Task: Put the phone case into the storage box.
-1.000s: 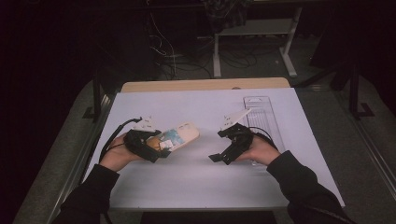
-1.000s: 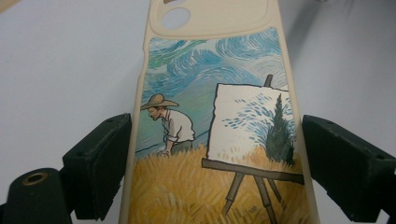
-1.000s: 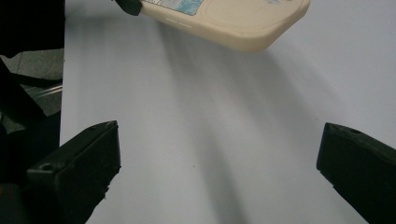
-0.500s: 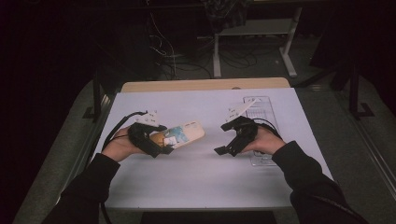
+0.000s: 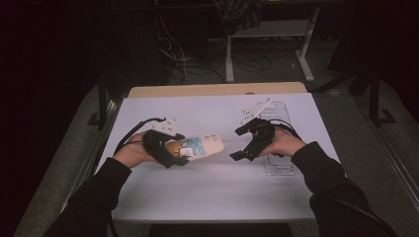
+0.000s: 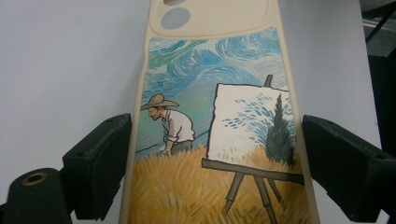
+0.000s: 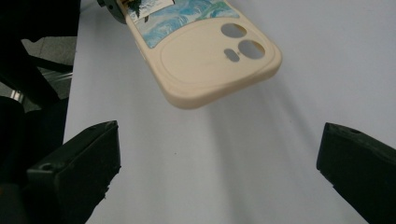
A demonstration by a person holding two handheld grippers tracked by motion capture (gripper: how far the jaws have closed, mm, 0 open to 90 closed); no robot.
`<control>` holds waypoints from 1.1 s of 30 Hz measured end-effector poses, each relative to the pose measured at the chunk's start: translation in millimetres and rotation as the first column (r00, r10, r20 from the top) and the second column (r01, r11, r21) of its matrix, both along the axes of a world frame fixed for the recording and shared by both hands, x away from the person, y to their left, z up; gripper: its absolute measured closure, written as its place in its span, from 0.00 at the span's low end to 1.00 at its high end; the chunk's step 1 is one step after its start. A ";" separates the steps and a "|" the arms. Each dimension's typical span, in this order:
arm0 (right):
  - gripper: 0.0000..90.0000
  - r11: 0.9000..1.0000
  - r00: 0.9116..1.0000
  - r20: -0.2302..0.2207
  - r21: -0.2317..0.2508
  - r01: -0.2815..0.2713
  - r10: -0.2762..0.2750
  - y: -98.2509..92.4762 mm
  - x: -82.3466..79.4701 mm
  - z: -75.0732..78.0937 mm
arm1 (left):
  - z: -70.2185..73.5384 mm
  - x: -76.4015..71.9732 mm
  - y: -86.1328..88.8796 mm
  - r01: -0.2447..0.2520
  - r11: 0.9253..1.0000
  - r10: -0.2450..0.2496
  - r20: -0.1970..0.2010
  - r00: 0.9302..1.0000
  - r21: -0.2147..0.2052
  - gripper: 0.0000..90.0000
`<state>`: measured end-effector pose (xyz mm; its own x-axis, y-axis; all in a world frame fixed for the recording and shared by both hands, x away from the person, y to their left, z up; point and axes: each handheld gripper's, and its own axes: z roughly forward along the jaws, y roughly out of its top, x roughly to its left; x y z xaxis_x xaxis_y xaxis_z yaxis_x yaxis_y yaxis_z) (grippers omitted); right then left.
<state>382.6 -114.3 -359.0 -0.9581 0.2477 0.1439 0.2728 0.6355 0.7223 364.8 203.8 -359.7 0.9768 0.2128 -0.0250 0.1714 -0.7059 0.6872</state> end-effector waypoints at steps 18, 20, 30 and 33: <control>0.00 0.995 0.995 0.002 -0.029 -0.098 0.098 26.2 1.9 14.4 | 12.4 -4.0 -18.3 0.099 0.994 -0.100 0.019 0.995 0.050 0.13; 0.00 0.994 0.995 -0.010 -0.042 -0.103 0.102 29.3 1.2 15.3 | 12.6 -4.0 -20.5 0.109 0.993 -0.110 0.020 0.994 0.046 0.13; 0.00 0.985 0.987 -0.007 -0.060 -0.159 0.159 45.4 1.8 17.2 | 10.6 -5.7 -29.3 0.156 0.986 -0.157 0.017 0.987 0.063 0.13; 0.00 0.979 0.980 0.023 -0.060 -0.196 0.197 50.9 3.2 14.8 | 11.1 -6.3 -31.1 0.166 0.984 -0.167 0.019 0.986 0.067 0.13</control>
<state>385.8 -63.4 -344.1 -0.9924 0.0613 0.1070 0.1185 0.7151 0.6890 358.6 172.7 -348.5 0.9988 0.0477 0.0081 0.0314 -0.7665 0.6415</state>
